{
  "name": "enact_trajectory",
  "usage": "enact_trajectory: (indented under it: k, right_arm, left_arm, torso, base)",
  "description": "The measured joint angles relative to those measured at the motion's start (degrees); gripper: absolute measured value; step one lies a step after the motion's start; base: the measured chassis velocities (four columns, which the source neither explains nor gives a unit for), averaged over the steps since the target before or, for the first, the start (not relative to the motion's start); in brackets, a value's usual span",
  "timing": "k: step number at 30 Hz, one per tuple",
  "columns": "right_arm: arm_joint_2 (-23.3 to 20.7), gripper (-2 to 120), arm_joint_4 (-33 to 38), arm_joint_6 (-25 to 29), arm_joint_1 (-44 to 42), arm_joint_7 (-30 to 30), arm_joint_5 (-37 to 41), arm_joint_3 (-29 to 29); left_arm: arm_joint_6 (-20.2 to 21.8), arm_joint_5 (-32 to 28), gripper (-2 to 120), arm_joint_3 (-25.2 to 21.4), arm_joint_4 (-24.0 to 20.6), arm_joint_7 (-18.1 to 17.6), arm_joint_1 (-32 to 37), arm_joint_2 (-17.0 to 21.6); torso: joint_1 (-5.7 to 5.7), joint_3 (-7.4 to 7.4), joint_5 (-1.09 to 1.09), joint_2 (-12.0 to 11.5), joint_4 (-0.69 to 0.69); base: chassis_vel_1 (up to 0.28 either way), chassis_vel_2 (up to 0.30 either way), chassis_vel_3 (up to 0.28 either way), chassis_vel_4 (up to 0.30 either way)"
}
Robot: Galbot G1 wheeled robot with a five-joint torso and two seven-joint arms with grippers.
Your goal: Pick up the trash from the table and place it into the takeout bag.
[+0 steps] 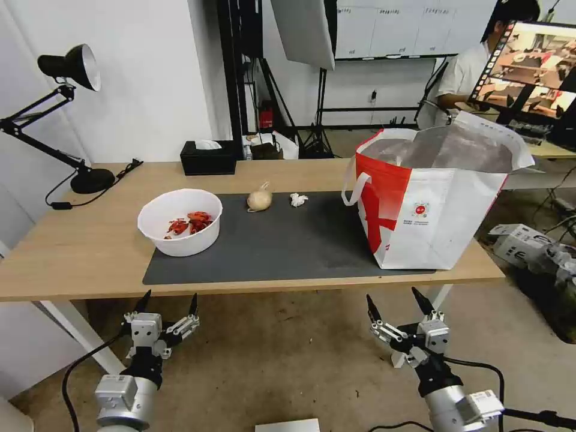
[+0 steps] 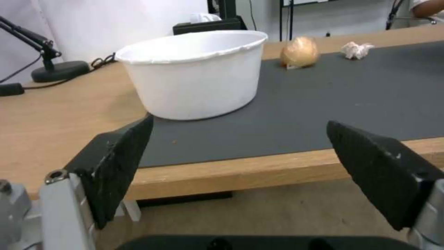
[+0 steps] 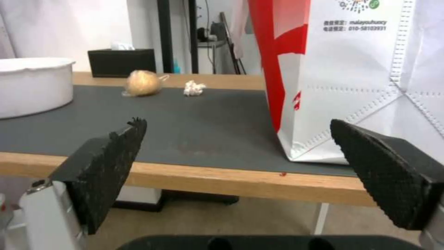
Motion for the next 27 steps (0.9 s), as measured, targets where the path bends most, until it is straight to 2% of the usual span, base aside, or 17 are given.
enact_trajectory:
  k: [6,10,13,14,17,18,21,22,24,25,27]
  right_arm:
    - [-1.22,100,-0.75,-0.93,2.31,-0.05,0.15,-1.94]
    - [-4.2,100,-2.19,-2.77,6.76,-0.87,1.58,-4.99]
    - [-7.85,100,-5.52,-4.54,13.86,-1.74,5.01,-9.25]
    - [-7.85,100,-5.52,-4.54,13.86,-1.74,5.01,-9.25]
    - [-11.56,100,-8.81,-5.8,22.99,-1.97,8.69,-14.31]
    - [-11.56,100,-8.81,-5.8,22.99,-1.97,8.69,-14.31]
    - [-13.73,100,-12.08,-7.37,31.69,-0.99,11.51,-19.18]
    - [-13.73,100,-12.08,-7.37,31.69,-0.99,11.51,-19.18]
    - [-14.4,100,-15.35,-9.42,40.01,0.74,13.57,-23.82]
    - [-14.4,100,-15.35,-9.42,40.01,0.74,13.57,-23.82]
    - [-14.14,100,-18.32,-11.56,47.76,2.88,16.02,-28.93]
  left_arm:
    - [-0.04,0.07,100,0.19,0.5,0.02,-0.17,-0.24]
    - [-0.04,0.18,100,0.35,0.7,0.06,-0.39,-0.35]
    - [0.16,0.2,100,0.3,0.72,0.1,-0.69,-0.51]
    - [0.16,0.2,100,0.3,0.72,0.1,-0.69,-0.51]
    - [0.29,0.16,100,-0.1,0.47,0.15,-0.61,-0.71]
    - [0.29,0.16,100,-0.1,0.47,0.15,-0.61,-0.71]
    - [0.32,0.11,100,-0.46,0.3,0.16,-0.34,-1.11]
    - [0.32,0.11,100,-0.46,0.3,0.16,-0.34,-1.11]
    - [1.44,-0.02,100,-0.48,-0.32,-0.57,-0.07,-1.3]
    - [1.44,-0.02,100,-0.48,-0.32,-0.57,-0.07,-1.3]
    - [1.95,-0.14,100,-0.54,-0.63,-0.9,0.09,-1.22]
  torso:
    - [0.0,0.0,0.0,0.0,-0.01]
    - [0.0,0.0,0.0,0.0,0.0]
    - [0.0,0.0,0.0,0.0,0.0]
    - [0.0,0.0,0.0,0.0,0.0]
    - [0.0,0.01,0.01,-0.01,0.01]
    - [0.0,0.01,0.01,-0.01,0.01]
    - [0.01,0.01,0.01,-0.01,0.01]
    - [0.01,0.01,0.01,-0.01,0.01]
    - [0.01,0.01,0.01,-0.01,-0.01]
    - [0.01,0.01,0.01,-0.01,-0.01]
    - [0.01,0.01,0.0,-0.01,0.02]
  base:
    - [0.0,0.0,0.0,0.0]
    - [0.0,0.0,0.0,0.0]
    - [0.0,0.0,0.0,0.0]
    - [0.0,0.0,0.0,0.0]
    - [0.0,0.0,0.0,0.0]
    - [0.0,0.0,0.0,0.0]
    - [0.0,0.0,0.0,0.0]
    - [0.0,0.0,0.0,0.0]
    - [0.0,0.0,0.0,0.0]
    - [0.0,0.0,0.0,0.0]
    - [0.0,0.0,0.0,0.0]
